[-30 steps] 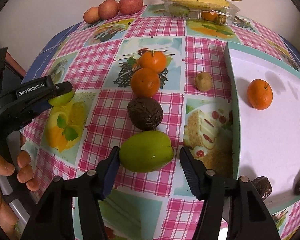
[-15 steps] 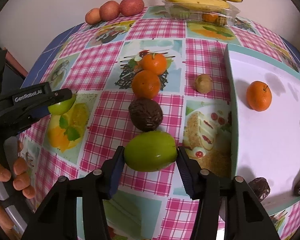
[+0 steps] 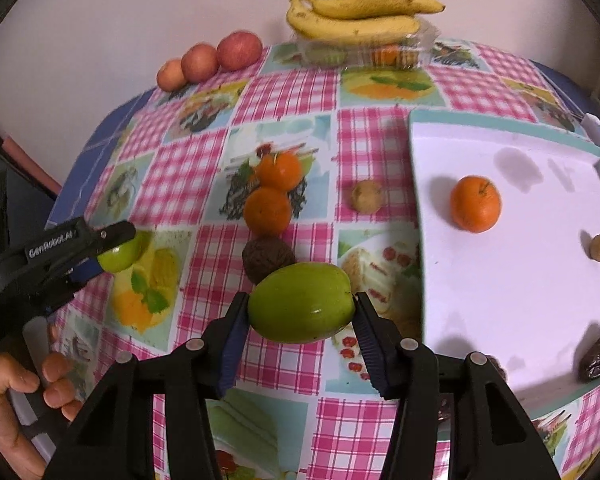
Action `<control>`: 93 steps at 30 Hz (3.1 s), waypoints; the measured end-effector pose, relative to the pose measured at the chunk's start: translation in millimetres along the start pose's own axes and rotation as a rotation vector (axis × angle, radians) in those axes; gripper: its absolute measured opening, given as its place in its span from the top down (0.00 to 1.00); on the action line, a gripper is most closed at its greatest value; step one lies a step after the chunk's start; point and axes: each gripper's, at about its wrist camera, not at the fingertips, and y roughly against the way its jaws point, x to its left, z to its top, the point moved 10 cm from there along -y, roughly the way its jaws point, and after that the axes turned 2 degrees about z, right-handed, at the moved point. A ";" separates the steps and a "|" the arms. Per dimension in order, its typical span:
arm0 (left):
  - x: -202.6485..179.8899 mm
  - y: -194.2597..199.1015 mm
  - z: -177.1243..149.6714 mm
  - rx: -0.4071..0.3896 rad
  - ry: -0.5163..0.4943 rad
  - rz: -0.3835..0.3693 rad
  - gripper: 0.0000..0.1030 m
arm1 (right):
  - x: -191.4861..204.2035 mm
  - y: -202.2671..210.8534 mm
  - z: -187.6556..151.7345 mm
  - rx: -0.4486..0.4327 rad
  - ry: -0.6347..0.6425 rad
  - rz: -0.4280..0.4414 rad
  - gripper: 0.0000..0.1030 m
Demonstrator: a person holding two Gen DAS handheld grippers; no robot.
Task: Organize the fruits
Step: 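Carry the green pear into the tray with the right tool while the left tool carries the apple, then open the right tool to drop the pear while the left tool releases the apple in the tray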
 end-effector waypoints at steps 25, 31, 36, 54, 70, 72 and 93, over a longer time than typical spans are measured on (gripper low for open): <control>-137.7 13.4 -63.3 0.024 -0.258 -0.144 0.48 | -191.3 67.9 2.6 -0.126 -0.376 -0.260 0.48; -184.0 11.2 -90.4 0.036 -0.357 -0.180 0.48 | -234.4 87.2 -4.4 -0.162 -0.446 -0.342 0.48; -220.4 6.9 -109.8 0.036 -0.442 -0.212 0.48 | -258.0 101.8 -6.7 -0.202 -0.484 -0.396 0.48; -251.4 -54.7 -154.7 0.126 -0.589 -0.161 0.48 | -285.6 77.6 -20.9 -0.152 -0.539 -0.404 0.48; -253.5 -53.3 -158.7 0.115 -0.646 -0.129 0.46 | -287.9 71.0 -23.5 -0.135 -0.530 -0.421 0.48; -254.9 -48.9 -157.8 0.117 -0.640 -0.141 0.44 | -287.2 70.6 -23.9 -0.133 -0.528 -0.422 0.48; -148.8 -18.2 -66.4 0.027 -0.289 0.115 0.16 | -254.8 103.1 -1.5 -0.224 -0.407 -0.449 0.34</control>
